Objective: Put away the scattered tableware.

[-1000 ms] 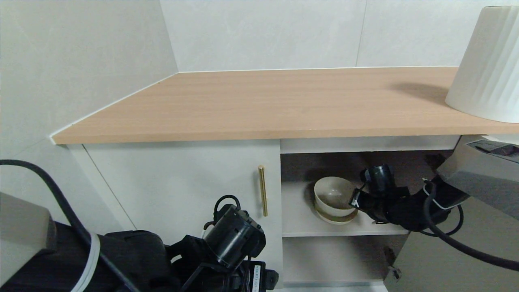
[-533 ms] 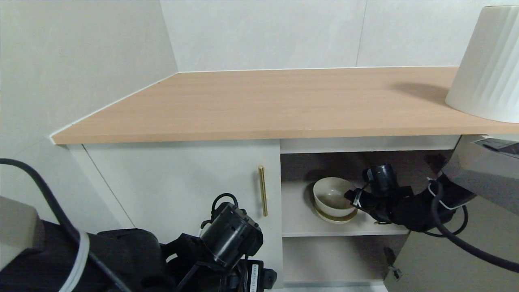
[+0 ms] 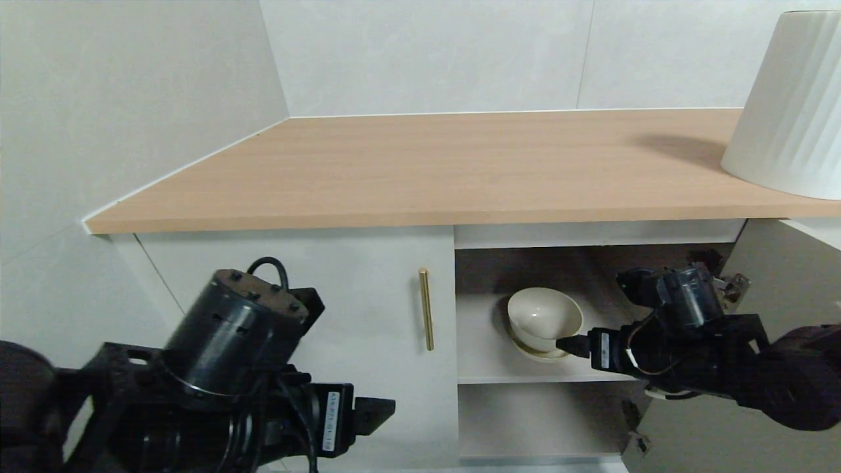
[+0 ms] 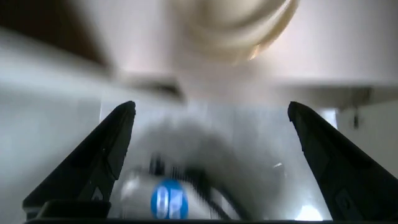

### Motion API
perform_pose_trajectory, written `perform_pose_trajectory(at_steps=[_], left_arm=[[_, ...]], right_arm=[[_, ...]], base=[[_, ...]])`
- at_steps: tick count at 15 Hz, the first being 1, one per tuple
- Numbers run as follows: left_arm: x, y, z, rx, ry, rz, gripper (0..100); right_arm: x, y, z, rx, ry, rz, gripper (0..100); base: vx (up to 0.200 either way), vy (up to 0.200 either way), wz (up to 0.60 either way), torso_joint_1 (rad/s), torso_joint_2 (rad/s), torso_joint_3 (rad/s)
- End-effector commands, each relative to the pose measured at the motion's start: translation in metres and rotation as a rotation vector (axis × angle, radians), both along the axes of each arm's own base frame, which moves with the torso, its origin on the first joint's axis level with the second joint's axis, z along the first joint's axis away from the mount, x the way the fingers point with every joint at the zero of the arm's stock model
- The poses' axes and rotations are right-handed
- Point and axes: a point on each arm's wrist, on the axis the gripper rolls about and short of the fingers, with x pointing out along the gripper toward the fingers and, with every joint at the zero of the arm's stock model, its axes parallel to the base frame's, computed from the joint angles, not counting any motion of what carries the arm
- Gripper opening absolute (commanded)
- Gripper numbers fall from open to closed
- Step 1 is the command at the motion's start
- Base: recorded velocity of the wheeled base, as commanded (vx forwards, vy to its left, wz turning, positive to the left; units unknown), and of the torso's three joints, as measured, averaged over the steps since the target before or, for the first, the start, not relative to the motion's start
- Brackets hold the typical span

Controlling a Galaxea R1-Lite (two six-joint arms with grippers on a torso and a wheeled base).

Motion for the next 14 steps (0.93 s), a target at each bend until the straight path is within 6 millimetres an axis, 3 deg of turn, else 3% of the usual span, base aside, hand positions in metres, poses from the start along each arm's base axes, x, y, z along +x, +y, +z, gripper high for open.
perform_pose_trajectory(at_steps=[1,3,6,9,14], left_arm=[[-0.012,0.030,0.016,-0.043,-0.058,0.056,100],[-0.017,0.046,0.017,-0.018,-0.089,0.073,100],[-0.016,0.051,0.016,-0.006,-0.094,0.085,100],[-0.007,0.045,0.013,-0.010,-0.084,0.077,100],[-0.005,0.044,0.010,-0.005,-0.075,0.077,100]], right_arm=[[-0.049,-0.010,0.039,0.014,-0.033,0.082,100],[-0.074,-0.021,0.061,0.002,-0.002,0.090,100],[-0.096,-0.033,0.088,-0.028,0.062,0.093,100],[-0.097,-0.029,0.085,-0.064,0.174,0.117,100],[-0.101,-0.032,0.091,-0.057,0.147,0.116,100]], base=[[0.000,0.000,0.00,0.000,0.00,0.000],[0.000,0.000,0.00,0.000,0.00,0.000],[0.000,0.000,0.00,0.000,0.00,0.000],[0.000,0.000,0.00,0.000,0.00,0.000],[-0.040,0.000,0.00,0.000,0.00,0.000]])
